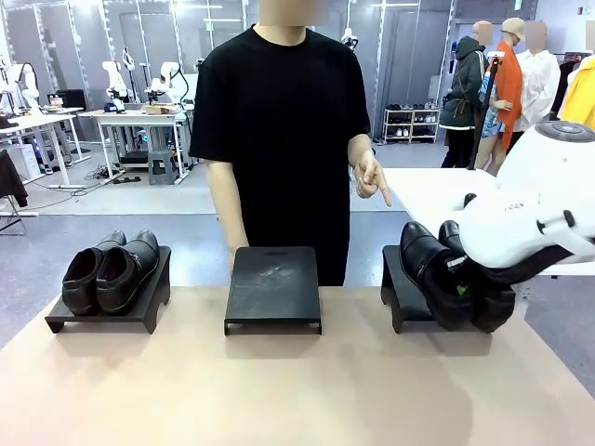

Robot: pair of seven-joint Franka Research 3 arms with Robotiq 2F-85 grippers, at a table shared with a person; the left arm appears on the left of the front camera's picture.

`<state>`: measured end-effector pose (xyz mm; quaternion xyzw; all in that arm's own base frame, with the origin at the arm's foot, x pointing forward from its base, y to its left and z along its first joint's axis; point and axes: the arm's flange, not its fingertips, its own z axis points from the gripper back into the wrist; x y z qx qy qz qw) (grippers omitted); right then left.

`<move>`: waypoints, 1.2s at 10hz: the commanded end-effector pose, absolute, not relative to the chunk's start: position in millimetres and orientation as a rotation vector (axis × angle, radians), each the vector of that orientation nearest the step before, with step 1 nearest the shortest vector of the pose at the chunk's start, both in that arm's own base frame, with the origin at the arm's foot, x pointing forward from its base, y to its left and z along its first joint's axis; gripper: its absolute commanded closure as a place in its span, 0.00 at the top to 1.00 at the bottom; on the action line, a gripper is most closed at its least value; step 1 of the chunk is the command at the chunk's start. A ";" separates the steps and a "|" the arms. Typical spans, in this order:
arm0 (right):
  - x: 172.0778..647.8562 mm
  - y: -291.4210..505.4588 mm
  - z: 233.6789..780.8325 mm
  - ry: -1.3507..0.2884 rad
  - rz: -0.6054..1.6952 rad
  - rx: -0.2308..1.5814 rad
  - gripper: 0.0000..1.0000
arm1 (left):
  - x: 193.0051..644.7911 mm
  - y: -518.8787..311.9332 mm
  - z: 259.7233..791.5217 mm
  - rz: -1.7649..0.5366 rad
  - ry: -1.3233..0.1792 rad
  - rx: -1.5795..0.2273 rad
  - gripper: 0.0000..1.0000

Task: Place the shoes on the stand as instructed by the person.
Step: Pick up another pair of Shoes and place it on the Shoes Stand indicated by the person.

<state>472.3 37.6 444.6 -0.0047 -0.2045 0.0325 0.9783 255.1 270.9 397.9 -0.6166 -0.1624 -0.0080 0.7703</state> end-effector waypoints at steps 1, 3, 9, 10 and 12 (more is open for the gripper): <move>501.3 32.6 457.7 -0.478 0.063 -0.029 0.08 | 251.1 270.3 397.6 -0.036 -0.351 -1.341 1.00; 519.7 34.0 451.9 -0.514 0.052 -0.035 0.08 | 251.1 270.3 397.6 -0.036 -0.351 -1.341 1.00; 554.2 31.2 427.2 -0.550 0.060 0.032 0.08 | 251.1 270.3 397.6 -0.036 -0.351 -1.341 1.00; 556.8 31.3 422.9 -0.541 0.060 0.037 0.08 | 251.1 270.3 397.6 -0.036 -0.351 -1.341 1.00; 560.5 33.7 414.8 -0.536 0.054 0.037 0.08 | 251.1 270.3 397.6 -0.036 -0.351 -1.341 1.00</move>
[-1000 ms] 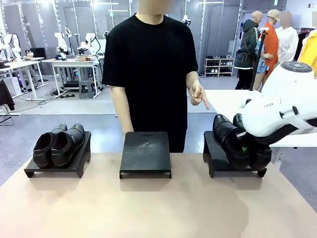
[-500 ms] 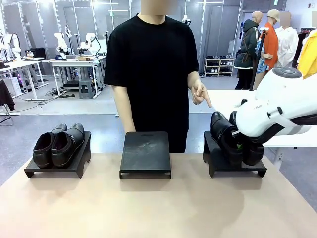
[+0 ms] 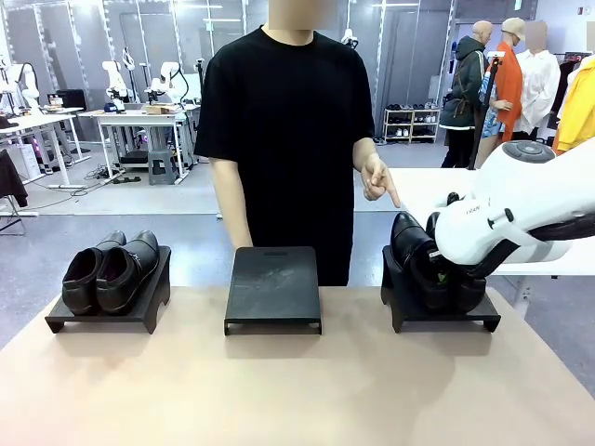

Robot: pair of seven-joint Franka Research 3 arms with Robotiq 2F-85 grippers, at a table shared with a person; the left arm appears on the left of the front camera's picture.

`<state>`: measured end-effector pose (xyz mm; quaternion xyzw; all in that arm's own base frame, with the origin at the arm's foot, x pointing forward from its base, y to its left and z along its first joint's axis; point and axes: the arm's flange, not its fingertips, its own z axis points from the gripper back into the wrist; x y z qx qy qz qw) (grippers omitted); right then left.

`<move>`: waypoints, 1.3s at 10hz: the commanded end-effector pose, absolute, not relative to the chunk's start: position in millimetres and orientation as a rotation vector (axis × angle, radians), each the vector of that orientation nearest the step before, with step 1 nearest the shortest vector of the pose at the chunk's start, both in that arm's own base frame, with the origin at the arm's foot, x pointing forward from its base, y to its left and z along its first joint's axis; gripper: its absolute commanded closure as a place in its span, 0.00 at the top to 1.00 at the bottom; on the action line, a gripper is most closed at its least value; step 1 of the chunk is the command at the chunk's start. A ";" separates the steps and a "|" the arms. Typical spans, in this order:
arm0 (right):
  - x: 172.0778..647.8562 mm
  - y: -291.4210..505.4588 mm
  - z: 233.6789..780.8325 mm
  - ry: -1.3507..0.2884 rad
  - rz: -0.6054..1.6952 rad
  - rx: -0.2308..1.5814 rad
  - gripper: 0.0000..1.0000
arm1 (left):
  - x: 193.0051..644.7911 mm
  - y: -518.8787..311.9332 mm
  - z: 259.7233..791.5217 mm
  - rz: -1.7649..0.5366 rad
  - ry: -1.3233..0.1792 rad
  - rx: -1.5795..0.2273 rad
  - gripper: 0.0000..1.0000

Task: Place the shoes on the stand as instructed by the person.
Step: Pick up another pair of Shoes and place it on the Shoes Stand indicated by the person.

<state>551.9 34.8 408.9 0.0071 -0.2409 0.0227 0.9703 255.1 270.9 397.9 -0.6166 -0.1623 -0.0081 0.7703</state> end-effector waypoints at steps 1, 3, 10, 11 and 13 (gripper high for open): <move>563.5 31.8 414.4 -0.555 0.053 0.033 0.08 | 251.1 270.3 397.6 -0.036 -0.351 -1.341 1.00; 566.7 28.2 410.3 -0.561 0.031 0.047 0.08 | 251.1 270.3 397.6 -0.036 -0.351 -1.341 1.00; 569.3 17.7 402.1 -0.522 0.003 0.082 0.32 | 251.1 270.3 397.6 -0.036 -0.351 -1.341 1.00; 567.9 18.4 402.1 -0.522 0.004 0.079 0.49 | 251.1 270.3 397.6 -0.036 -0.351 -1.341 1.00; 567.2 18.5 403.1 -0.526 -0.002 0.081 0.49 | 251.1 270.3 397.6 -0.036 -0.351 -1.341 1.00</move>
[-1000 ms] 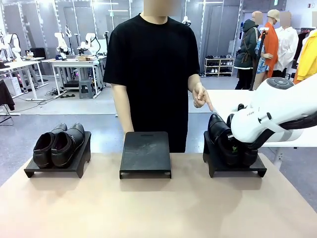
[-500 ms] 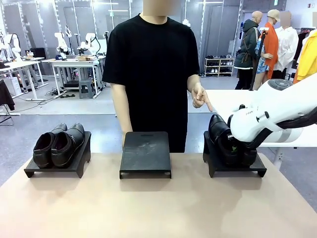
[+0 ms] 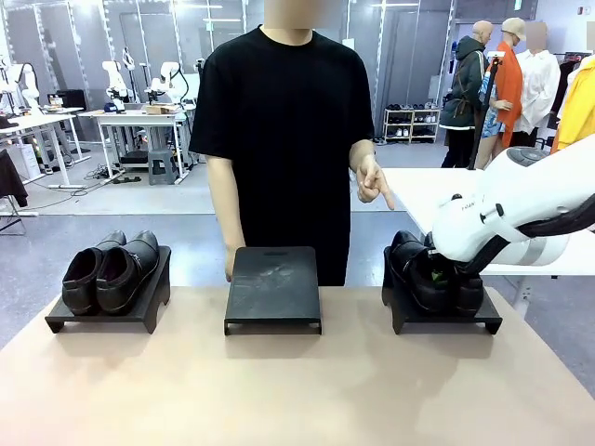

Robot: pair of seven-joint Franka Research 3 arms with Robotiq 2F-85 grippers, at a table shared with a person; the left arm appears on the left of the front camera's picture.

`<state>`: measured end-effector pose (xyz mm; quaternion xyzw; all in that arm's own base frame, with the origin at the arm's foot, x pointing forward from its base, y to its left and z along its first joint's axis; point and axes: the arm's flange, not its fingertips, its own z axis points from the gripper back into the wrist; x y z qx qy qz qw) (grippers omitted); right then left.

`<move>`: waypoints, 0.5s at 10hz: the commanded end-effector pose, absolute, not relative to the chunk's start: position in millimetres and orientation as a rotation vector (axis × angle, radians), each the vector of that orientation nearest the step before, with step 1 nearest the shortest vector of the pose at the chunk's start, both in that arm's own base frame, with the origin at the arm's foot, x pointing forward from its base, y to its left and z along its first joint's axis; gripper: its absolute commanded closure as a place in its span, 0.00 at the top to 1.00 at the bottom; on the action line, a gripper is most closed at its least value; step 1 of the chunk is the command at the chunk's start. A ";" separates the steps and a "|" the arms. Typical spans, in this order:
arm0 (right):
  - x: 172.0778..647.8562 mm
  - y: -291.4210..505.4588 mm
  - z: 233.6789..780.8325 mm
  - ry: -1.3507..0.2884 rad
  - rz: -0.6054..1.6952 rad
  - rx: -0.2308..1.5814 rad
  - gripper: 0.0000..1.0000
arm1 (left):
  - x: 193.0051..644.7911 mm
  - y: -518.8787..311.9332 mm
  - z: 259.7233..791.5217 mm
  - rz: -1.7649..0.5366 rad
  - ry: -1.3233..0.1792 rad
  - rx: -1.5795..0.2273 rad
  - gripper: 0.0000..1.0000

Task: Place the shoes on the stand as instructed by the person.
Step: Pick up another pair of Shoes and place it on the Shoes Stand indicated by the person.

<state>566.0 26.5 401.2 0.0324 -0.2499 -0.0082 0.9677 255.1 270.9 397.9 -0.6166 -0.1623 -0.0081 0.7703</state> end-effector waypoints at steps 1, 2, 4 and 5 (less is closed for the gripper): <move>567.3 17.7 403.5 -0.525 -0.007 0.081 1.00 | 251.1 270.3 397.6 -0.036 -0.351 -1.341 1.00; 567.6 16.7 403.7 -0.526 -0.009 0.086 0.85 | 251.1 270.3 397.6 -0.036 -0.351 -1.341 1.00; 567.1 15.9 407.6 -0.531 -0.011 0.097 1.00 | 251.1 270.3 397.6 -0.036 -0.351 -1.341 1.00; 566.3 15.7 414.1 -0.545 -0.009 0.102 1.00 | 251.1 270.3 397.6 -0.036 -0.351 -1.341 1.00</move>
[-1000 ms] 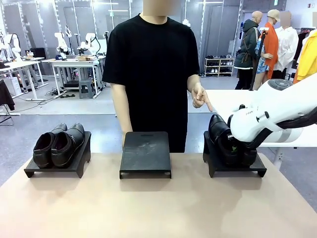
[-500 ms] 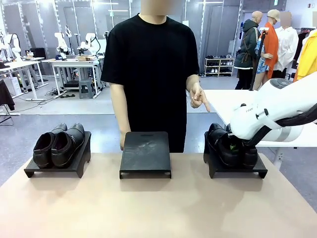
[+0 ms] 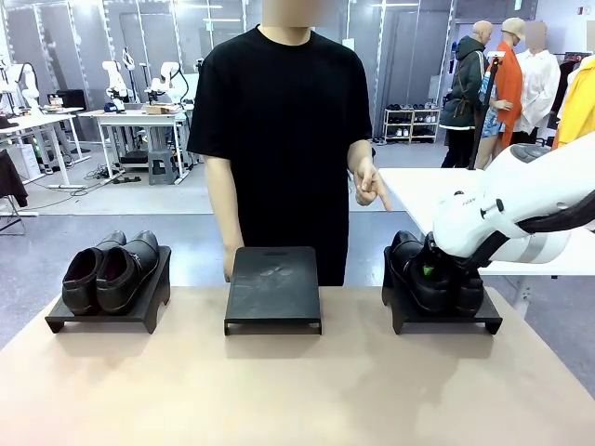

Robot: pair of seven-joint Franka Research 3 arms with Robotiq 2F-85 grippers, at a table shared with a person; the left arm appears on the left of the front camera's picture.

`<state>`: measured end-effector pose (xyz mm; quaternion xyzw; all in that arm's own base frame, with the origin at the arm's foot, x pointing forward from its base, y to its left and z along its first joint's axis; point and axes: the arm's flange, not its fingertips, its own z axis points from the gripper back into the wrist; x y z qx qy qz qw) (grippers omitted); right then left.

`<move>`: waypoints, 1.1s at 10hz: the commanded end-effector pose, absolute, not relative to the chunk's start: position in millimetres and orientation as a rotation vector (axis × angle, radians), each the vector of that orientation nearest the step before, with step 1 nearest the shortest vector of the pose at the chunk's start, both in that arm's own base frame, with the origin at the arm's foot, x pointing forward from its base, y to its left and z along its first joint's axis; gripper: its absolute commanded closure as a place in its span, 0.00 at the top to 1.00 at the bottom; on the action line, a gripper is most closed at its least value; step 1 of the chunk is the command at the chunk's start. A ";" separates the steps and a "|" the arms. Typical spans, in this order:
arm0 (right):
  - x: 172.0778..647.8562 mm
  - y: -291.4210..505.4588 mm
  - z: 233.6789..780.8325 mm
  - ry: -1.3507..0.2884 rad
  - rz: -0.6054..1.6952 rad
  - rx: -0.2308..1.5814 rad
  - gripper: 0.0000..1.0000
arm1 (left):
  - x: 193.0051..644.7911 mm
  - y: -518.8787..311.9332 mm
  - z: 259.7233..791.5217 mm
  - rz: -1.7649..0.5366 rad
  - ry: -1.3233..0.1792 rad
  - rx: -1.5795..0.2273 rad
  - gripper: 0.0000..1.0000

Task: Place the shoes on the stand as instructed by the person.
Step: Pick up another pair of Shoes and place it on the Shoes Stand indicated by the person.

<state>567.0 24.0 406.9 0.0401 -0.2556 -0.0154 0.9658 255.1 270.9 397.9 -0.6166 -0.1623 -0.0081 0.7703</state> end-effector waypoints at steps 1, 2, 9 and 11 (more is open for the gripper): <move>566.7 13.5 420.4 -0.563 -0.013 0.104 1.00 | 251.1 270.3 397.6 -0.036 -0.351 -1.341 1.00; 566.0 11.6 427.6 -0.550 -0.003 0.108 1.00 | 251.1 270.3 397.6 -0.036 -0.351 -1.341 1.00; 566.2 22.5 420.3 -0.543 -0.030 0.090 1.00 | 251.1 270.3 397.6 -0.036 -0.351 -1.341 1.00; 566.2 22.5 420.3 -0.543 -0.030 0.090 1.00 | 251.1 270.3 397.6 -0.036 -0.351 -1.341 1.00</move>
